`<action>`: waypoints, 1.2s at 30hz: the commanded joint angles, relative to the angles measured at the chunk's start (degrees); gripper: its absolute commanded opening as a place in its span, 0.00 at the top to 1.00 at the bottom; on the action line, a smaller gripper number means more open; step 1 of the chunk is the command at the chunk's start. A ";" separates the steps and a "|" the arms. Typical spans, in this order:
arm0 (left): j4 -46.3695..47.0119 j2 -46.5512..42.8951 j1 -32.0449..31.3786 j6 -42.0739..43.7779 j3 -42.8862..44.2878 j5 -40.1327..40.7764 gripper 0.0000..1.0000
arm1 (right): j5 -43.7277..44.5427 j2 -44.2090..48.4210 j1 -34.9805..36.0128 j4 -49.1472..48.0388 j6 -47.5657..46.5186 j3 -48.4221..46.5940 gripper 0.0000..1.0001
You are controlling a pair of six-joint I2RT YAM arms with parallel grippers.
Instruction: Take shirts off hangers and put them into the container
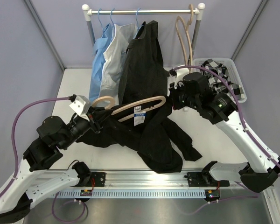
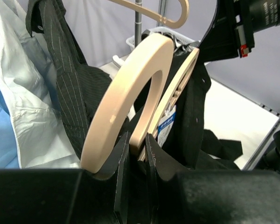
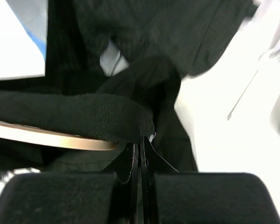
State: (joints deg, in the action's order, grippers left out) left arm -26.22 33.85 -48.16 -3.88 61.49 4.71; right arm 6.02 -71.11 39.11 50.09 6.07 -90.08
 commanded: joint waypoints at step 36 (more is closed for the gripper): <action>1.09 10.98 1.05 5.01 7.85 -17.43 1.00 | -30.09 6.79 -4.66 4.49 -26.53 -8.60 0.01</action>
State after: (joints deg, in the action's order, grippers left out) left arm -25.58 44.12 -47.27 -1.58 66.19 -3.57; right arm -13.98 -60.53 34.61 52.60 -10.02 -94.72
